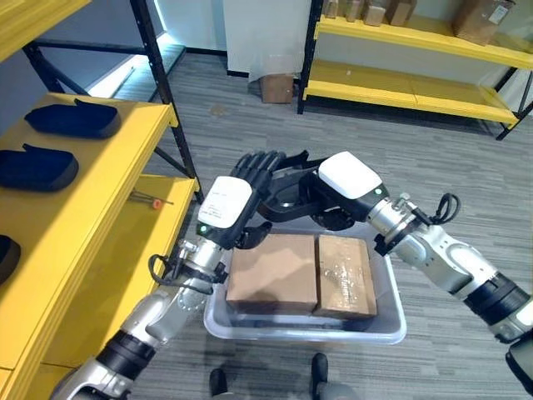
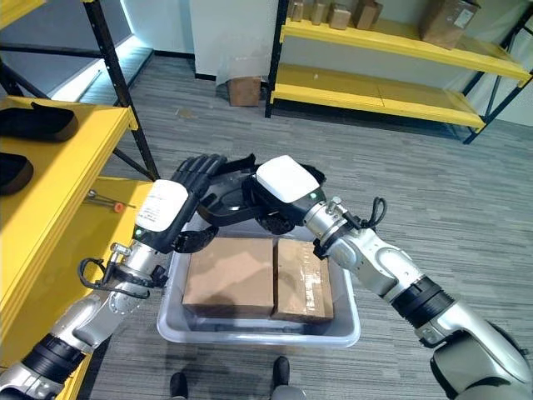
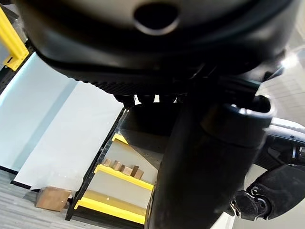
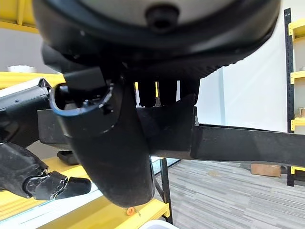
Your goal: Move parts from the plastic box to the shelf.
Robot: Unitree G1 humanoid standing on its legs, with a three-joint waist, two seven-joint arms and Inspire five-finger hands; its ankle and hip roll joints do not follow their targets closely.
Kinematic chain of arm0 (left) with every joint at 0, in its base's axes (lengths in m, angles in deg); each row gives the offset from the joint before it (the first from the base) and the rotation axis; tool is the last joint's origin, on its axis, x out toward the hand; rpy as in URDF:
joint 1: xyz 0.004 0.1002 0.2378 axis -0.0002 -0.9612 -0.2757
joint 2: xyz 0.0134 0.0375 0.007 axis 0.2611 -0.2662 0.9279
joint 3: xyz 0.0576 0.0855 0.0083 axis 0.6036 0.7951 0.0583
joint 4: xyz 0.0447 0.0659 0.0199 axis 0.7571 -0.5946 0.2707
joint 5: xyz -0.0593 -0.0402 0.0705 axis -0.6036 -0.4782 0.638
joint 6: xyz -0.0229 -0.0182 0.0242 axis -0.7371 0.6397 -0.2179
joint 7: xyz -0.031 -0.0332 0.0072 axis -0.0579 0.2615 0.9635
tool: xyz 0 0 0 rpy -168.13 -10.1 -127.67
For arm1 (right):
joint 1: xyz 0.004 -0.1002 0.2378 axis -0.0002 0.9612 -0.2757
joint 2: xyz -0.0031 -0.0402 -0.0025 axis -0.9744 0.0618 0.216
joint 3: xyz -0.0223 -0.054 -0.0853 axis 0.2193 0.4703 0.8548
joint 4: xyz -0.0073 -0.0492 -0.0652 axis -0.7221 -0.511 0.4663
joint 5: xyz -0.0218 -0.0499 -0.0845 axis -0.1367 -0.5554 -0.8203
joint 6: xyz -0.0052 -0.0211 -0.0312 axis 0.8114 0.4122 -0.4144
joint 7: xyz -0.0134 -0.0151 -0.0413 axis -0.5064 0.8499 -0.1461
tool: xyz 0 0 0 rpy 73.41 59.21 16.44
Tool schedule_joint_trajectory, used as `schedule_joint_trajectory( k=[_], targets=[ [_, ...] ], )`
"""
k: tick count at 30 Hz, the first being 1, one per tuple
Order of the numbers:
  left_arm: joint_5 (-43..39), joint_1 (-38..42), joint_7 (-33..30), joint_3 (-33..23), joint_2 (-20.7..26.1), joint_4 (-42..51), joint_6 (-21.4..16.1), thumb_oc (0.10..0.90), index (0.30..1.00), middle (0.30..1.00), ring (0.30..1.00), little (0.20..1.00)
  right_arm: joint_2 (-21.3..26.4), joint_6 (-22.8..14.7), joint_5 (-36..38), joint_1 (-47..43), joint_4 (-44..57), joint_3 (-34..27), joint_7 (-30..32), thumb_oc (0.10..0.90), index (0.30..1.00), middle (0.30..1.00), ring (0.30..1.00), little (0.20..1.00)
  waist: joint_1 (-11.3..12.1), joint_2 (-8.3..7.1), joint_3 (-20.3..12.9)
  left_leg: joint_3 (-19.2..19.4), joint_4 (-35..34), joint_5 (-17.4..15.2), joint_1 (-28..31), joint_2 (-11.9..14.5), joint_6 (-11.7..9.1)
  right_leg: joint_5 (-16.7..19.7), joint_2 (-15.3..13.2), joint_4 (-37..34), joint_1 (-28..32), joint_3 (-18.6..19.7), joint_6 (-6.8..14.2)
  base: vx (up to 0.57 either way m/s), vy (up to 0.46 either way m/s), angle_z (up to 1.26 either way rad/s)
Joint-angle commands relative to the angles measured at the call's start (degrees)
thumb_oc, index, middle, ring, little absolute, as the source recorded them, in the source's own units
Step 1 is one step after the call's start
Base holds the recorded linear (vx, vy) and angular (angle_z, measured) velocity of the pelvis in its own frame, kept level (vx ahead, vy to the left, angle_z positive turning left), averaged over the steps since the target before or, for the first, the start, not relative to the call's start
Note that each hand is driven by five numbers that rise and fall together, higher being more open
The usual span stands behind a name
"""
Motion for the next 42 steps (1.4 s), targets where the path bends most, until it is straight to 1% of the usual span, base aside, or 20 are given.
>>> schedule_joint_trajectory(
  k=[1, 24, 25, 26, 42],
  targets=[
    [2.2, 7.7, -3.9, 2.2, 1.0, -0.3, -2.9, 0.900, 1.000, 1.000, 1.000, 1.000, -2.2, -1.1, 2.8, -12.2, 0.9, 1.0, 4.8, 0.400, 0.300, 0.300, 0.300, 0.300, 0.3, -0.51, -5.8, 1.3, -0.4, -6.7, 5.6, 2.5, -0.6, -4.1, -2.2, 0.1, 4.4, 1.1, 2.6, 0.00, 0.000, 0.00],
    [4.2, 9.8, -4.5, 5.4, -0.3, -5.8, -1.8, 0.900, 1.000, 1.000, 1.000, 1.000, -3.3, -1.2, 2.7, -13.8, 0.3, 1.6, 5.7, 0.400, 0.300, 0.300, 0.300, 0.300, -0.3, -0.36, -5.8, 1.7, -0.4, -6.7, 5.7, 2.2, -0.5, -3.9, -2.2, 0.0, 4.3, 1.4, 2.6, 0.00, 0.001, -0.02],
    [4.2, 9.8, -4.5, 5.5, -0.4, -6.0, -1.7, 0.724, 0.753, 0.753, 0.753, 0.753, -3.3, -1.2, 2.7, -13.9, 0.3, 1.6, 5.7, 0.400, 0.300, 0.300, 0.300, 0.300, -0.3, -0.37, -5.8, 1.7, -0.4, -6.7, 5.6, 2.2, -0.5, -3.9, -2.3, 0.0, 4.3, 1.4, 2.6, 0.00, 0.000, 0.00],
    [4.2, 9.9, -4.5, 5.4, -0.5, -6.0, -1.7, 0.400, 0.300, 0.300, 0.300, 0.300, -3.2, -1.2, 2.7, -13.9, 0.3, 1.6, 5.7, 0.400, 0.300, 0.300, 0.300, 0.300, -0.4, -0.34, -5.7, 1.7, -0.4, -6.7, 5.6, 2.2, -0.5, -3.9, -2.3, 0.0, 4.2, 1.4, 2.6, 0.00, 0.000, 0.00],
    [4.0, 10.1, -5.4, 5.8, -1.1, -7.0, -1.4, 0.400, 0.300, 0.300, 0.300, 0.300, -3.5, -1.0, 2.5, -14.0, -0.1, 1.6, 6.3, 0.400, 0.300, 0.300, 0.300, 0.300, -0.6, -0.15, -5.6, 1.6, -0.4, -6.8, 5.7, 2.1, -0.3, -4.0, -2.5, 0.1, 4.4, 1.5, 2.6, 0.00, 0.000, 0.00]
  ],
)
